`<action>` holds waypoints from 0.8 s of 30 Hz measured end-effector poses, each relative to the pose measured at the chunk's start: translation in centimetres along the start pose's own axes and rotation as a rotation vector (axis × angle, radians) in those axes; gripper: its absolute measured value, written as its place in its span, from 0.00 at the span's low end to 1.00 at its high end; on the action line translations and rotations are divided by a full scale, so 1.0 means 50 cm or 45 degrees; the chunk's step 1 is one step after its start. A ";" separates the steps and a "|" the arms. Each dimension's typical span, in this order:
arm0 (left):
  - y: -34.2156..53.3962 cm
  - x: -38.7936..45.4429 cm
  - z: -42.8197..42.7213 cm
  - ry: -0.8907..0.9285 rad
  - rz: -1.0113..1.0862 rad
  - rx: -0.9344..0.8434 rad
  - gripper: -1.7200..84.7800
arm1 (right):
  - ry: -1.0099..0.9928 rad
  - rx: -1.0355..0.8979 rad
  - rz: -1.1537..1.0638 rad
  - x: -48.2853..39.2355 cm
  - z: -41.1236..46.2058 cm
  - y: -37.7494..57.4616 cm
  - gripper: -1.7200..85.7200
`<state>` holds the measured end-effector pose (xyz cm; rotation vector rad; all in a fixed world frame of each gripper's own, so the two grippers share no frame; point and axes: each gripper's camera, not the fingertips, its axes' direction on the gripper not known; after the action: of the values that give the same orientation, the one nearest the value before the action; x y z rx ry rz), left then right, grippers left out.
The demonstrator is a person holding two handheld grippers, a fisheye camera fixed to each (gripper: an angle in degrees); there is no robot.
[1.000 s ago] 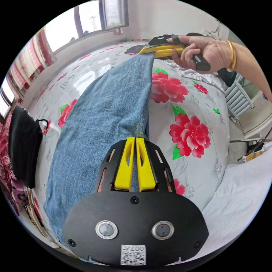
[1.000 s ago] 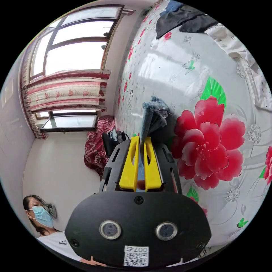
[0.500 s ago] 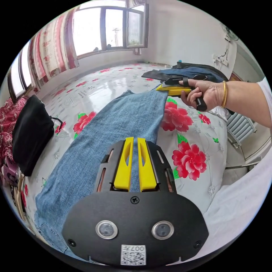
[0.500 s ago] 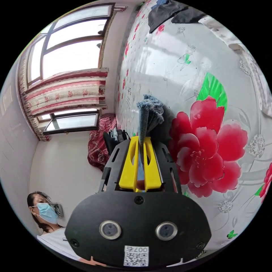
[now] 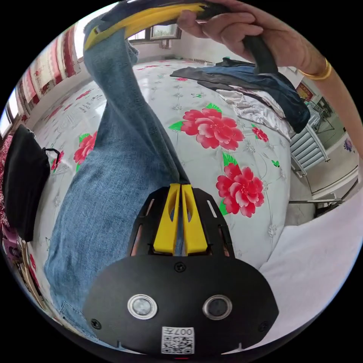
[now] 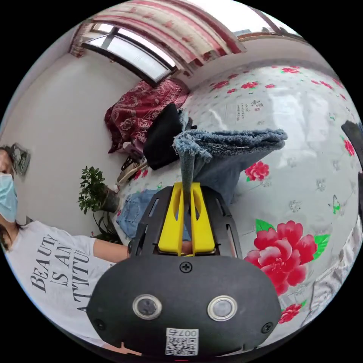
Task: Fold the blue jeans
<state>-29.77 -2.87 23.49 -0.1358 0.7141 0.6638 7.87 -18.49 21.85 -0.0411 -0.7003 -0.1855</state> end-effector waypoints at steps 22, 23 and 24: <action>0.997 -0.367 -0.578 -0.150 -2.122 0.817 0.17 | -0.158 -0.716 -0.381 -0.395 0.581 0.250 0.08; 1.008 -0.392 -0.577 -0.130 -2.146 0.857 0.18 | -0.158 -0.711 -0.369 -0.395 0.577 0.253 0.08; 1.017 -0.416 -0.577 -0.098 -2.183 0.883 0.19 | -0.167 -0.692 -0.344 -0.395 0.566 0.260 0.08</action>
<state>-88.52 16.83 20.36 -0.0398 0.4809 -1.2047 -22.58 0.20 31.08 -0.4829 -0.7688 -0.6337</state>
